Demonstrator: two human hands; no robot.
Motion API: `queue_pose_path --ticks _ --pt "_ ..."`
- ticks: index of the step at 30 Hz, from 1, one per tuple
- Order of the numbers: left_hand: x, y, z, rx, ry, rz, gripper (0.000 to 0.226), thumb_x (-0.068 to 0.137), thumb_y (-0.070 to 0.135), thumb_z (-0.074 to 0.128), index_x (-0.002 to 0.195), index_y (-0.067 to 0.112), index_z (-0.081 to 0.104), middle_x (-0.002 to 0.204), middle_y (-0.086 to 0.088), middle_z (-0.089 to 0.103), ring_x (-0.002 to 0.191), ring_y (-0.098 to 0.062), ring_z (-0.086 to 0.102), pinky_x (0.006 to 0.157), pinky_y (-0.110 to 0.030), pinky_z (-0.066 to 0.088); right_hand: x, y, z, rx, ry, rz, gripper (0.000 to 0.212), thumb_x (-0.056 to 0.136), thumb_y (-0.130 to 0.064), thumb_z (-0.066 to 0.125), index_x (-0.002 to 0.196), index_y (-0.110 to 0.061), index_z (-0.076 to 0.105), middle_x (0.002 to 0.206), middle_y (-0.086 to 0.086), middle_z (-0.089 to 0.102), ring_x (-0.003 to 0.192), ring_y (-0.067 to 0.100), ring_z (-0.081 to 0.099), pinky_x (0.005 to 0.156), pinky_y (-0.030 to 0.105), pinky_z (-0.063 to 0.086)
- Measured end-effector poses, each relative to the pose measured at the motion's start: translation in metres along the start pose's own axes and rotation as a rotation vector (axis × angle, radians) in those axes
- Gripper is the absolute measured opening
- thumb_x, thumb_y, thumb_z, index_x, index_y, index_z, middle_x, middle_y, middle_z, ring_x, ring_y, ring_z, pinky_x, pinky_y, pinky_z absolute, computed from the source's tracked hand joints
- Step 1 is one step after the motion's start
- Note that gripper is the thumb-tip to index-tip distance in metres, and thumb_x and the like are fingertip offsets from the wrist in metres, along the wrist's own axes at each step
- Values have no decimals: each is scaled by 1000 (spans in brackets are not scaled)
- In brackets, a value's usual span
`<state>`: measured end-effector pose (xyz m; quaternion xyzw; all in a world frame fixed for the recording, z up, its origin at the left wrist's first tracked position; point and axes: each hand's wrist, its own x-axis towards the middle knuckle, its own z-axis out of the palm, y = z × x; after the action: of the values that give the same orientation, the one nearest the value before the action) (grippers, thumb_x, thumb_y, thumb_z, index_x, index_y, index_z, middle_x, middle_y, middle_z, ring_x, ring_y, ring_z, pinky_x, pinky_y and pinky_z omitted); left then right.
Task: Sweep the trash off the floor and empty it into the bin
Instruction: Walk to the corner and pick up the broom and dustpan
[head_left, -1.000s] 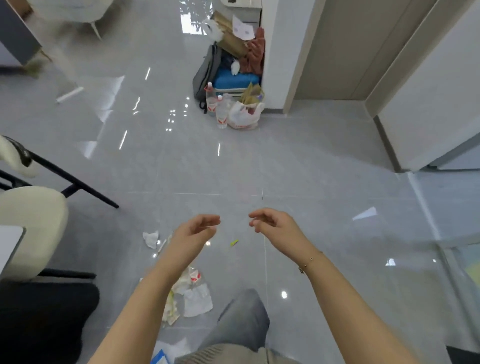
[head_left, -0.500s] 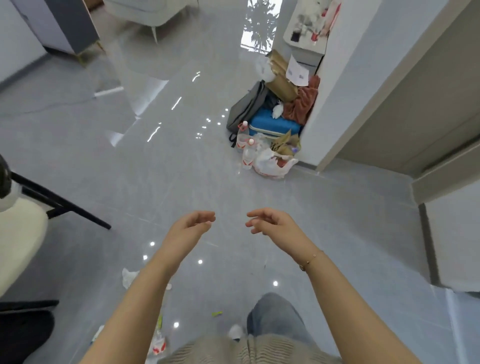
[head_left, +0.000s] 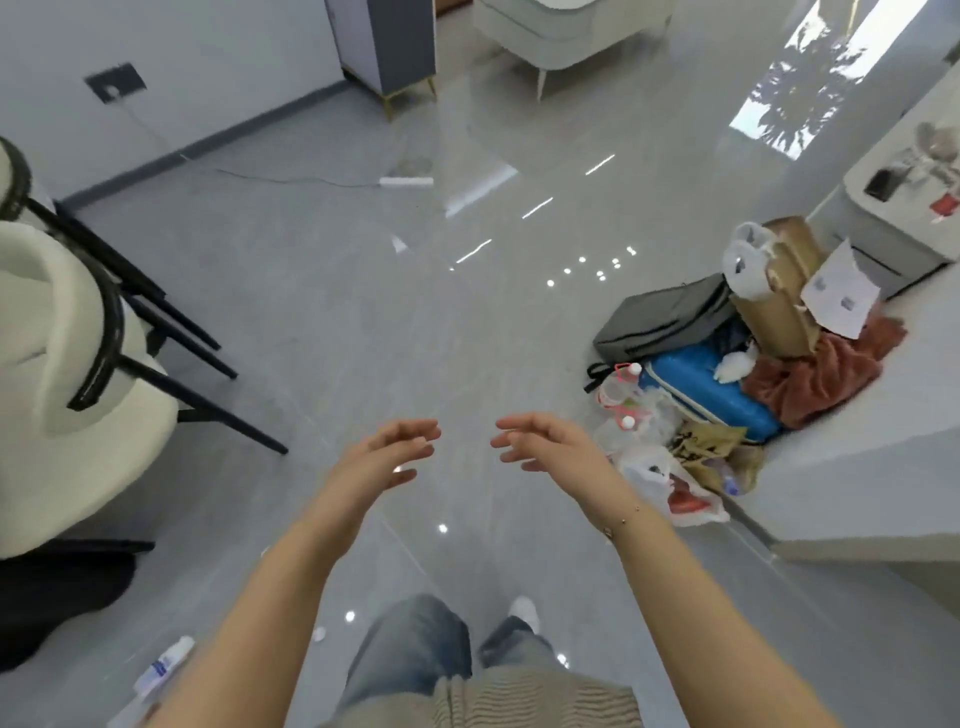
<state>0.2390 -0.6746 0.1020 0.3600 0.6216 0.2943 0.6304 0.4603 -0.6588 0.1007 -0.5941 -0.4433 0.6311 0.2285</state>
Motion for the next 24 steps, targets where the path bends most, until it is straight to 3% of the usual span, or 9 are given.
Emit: queue_pose_path --ticks 8,24 --pt "121 77 -58 -182 240 -22 23 94 13 54 112 22 66 111 7 71 105 -9 65 94 -32 50 178 -118 0 -96 -172 -12 21 93 -16 53 108 -21 66 99 -6 74 87 9 69 85 25 50" --pt "405 287 -313 -270 477 57 24 93 16 55 113 23 65 112 10 69 107 -6 63 96 -31 48 550 -398 113 -313 -401 -103 21 92 -17 55 108 -21 67 97 -5 74 89 11 69 84 23 50"
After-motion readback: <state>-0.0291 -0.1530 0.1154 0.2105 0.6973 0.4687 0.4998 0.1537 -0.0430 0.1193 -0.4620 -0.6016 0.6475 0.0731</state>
